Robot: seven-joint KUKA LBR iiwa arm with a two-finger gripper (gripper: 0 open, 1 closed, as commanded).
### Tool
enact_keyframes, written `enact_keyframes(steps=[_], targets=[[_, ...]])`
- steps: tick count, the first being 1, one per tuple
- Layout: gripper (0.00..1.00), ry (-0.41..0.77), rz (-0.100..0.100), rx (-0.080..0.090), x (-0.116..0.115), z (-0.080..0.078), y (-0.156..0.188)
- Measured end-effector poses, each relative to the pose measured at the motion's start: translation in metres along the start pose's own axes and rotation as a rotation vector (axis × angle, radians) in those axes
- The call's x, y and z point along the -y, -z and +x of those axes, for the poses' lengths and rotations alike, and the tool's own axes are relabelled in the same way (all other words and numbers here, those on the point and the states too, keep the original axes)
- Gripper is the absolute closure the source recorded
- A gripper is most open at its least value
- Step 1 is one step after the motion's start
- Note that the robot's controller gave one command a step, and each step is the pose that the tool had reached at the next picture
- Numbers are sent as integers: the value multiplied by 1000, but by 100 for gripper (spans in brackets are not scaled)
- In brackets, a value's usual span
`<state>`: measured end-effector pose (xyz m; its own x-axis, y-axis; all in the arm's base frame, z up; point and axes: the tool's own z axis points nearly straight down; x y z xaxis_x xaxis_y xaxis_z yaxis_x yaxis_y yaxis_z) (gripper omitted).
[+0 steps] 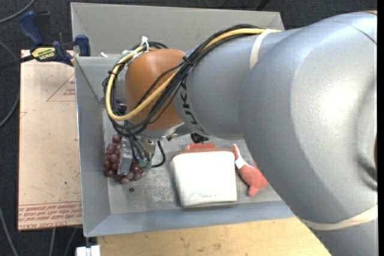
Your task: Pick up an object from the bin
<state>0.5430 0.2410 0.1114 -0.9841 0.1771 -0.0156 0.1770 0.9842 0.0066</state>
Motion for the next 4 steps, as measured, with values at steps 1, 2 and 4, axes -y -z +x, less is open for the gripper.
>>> enact_keyframes(steps=[1, 2, 4], targets=[[100, -25, 7, -11, 0, 1, 12], [100, -38, 0, -3, -1, -2, 59], [100, -45, -3, 1, 11, -4, 93]])
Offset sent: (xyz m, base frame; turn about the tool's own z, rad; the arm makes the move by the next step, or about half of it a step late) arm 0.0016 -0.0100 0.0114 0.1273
